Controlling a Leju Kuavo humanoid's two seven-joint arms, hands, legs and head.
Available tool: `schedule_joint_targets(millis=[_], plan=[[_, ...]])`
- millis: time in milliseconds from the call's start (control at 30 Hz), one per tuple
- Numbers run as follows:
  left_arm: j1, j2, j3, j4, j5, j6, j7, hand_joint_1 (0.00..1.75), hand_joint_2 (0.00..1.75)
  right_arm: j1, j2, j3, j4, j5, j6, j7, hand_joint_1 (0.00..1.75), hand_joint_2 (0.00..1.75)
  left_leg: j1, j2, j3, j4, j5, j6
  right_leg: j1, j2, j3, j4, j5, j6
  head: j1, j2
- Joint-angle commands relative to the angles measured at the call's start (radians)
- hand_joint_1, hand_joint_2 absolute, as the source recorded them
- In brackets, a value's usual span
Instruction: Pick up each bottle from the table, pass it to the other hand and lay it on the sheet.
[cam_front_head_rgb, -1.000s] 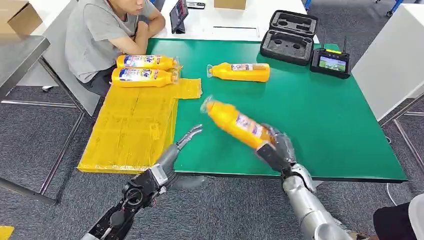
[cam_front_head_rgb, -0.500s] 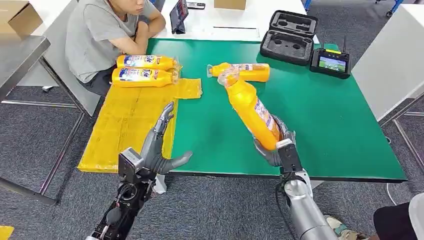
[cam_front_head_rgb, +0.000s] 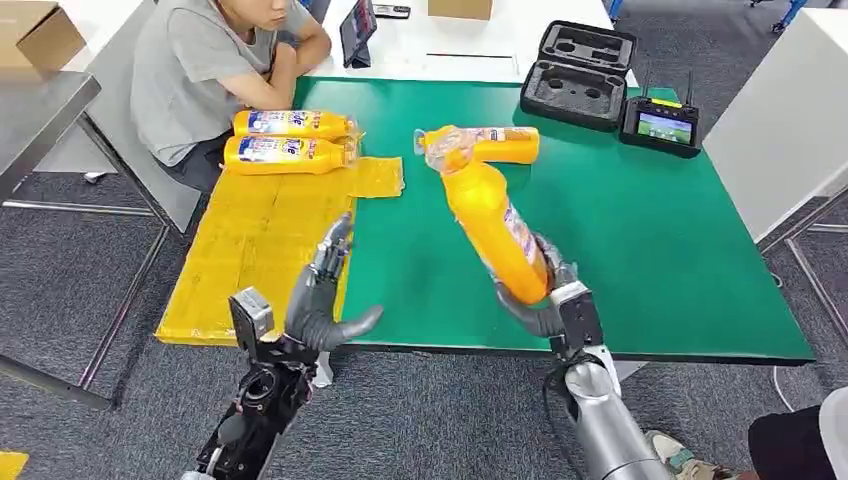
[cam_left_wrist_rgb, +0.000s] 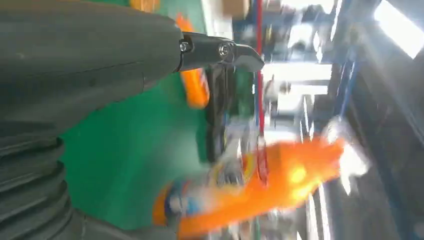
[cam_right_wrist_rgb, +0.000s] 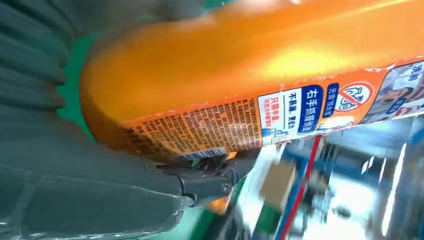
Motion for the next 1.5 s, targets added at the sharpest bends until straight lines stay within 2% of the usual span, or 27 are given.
schedule_joint_targets(millis=[33,667,967,1167,1500], plan=[[-0.130,-0.038,0.015,0.306,0.066,-0.155,0.001,0.00,1.75,-0.029,0.031,0.125,0.025,-0.007,0.041,-0.003,1.75,1.75,0.001,0.001,0.003,0.000,-0.001,-0.002,0.001,0.001,0.003,0.000,-0.001,-0.002,0.000,0.000],[-0.147,-0.037,-0.004,0.337,0.075,-0.178,0.001,0.00,1.75,-0.033,0.028,0.133,0.036,-0.009,0.061,-0.003,1.75,1.75,0.000,0.001,0.002,0.000,-0.001,-0.001,0.001,0.001,0.001,0.000,0.000,-0.002,0.000,0.000],[-0.203,-0.058,-0.043,0.451,0.118,-0.135,0.045,0.00,1.75,-0.068,0.060,0.236,0.062,0.007,0.041,-0.003,1.75,1.75,0.001,0.002,0.001,0.000,-0.001,-0.001,0.001,0.002,0.000,0.000,0.000,-0.001,0.000,0.000],[-0.248,-0.031,0.001,0.509,0.198,-0.137,0.054,0.00,1.75,-0.086,0.073,0.334,0.054,0.017,0.005,-0.003,1.75,1.75,0.001,0.005,0.003,0.001,-0.002,-0.002,0.001,0.004,0.002,0.001,-0.001,-0.003,0.000,0.000],[-0.275,-0.046,-0.012,0.541,0.199,-0.115,0.061,0.00,1.75,-0.083,0.071,0.357,0.055,-0.005,-0.006,-0.003,1.75,1.75,0.001,0.003,0.002,0.001,-0.002,-0.002,0.001,0.002,0.002,0.001,-0.001,-0.002,0.000,0.000]])
